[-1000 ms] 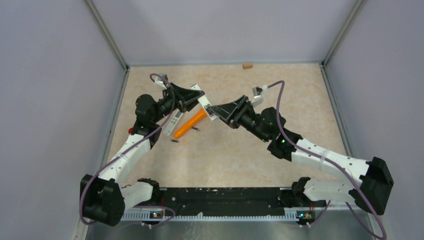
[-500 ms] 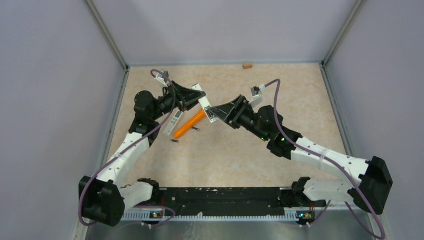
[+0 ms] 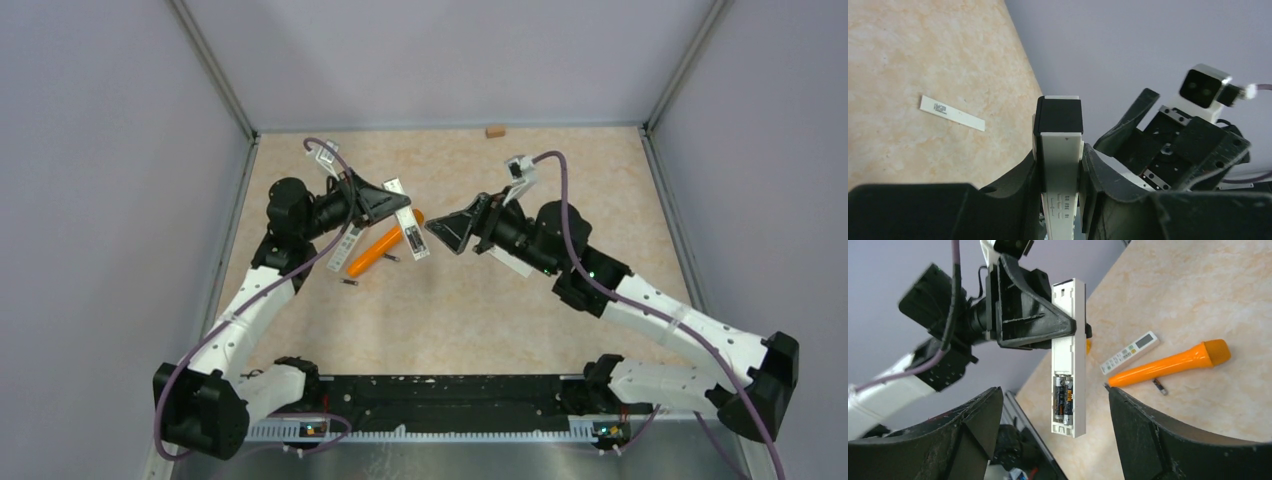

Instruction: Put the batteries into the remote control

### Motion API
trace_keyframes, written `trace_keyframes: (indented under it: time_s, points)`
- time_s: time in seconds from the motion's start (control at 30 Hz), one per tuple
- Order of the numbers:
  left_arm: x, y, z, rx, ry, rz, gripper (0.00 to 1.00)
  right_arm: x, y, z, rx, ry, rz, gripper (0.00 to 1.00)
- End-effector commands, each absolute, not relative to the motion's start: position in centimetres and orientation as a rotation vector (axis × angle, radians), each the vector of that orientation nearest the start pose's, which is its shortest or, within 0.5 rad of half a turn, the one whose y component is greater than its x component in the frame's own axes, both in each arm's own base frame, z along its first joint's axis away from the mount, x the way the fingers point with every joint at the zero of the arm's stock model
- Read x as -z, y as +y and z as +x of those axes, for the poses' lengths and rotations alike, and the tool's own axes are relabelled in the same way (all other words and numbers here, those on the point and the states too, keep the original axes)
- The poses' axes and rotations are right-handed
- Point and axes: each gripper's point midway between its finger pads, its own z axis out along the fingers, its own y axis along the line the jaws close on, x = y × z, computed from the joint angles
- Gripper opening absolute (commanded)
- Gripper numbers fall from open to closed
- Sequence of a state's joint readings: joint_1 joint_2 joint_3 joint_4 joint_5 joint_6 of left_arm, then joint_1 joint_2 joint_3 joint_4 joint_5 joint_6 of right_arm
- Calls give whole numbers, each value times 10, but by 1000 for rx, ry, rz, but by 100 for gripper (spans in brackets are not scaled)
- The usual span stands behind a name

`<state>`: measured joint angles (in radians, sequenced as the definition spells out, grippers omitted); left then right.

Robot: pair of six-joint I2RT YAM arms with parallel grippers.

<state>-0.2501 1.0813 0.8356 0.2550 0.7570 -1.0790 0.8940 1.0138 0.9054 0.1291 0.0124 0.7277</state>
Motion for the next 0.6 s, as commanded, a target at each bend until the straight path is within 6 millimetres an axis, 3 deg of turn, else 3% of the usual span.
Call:
trace_keyframes:
  time_s: [0.0,0.1,0.2,0.57]
  points:
    - [-333,-217,282,1501,1767,-67,0,-331,338,214,-1097,1751,-497,79]
    - [-325,-212,287,1468,1768,-138,0,-322,365,213,-942,1771,-649,79]
    - [-321,-208,290,1438,1772,-184,0,-316,380,225,-834,1793,-670,78]
    - [-318,-203,288,1390,1797,-206,0,-304,393,245,-664,1805,-692,65]
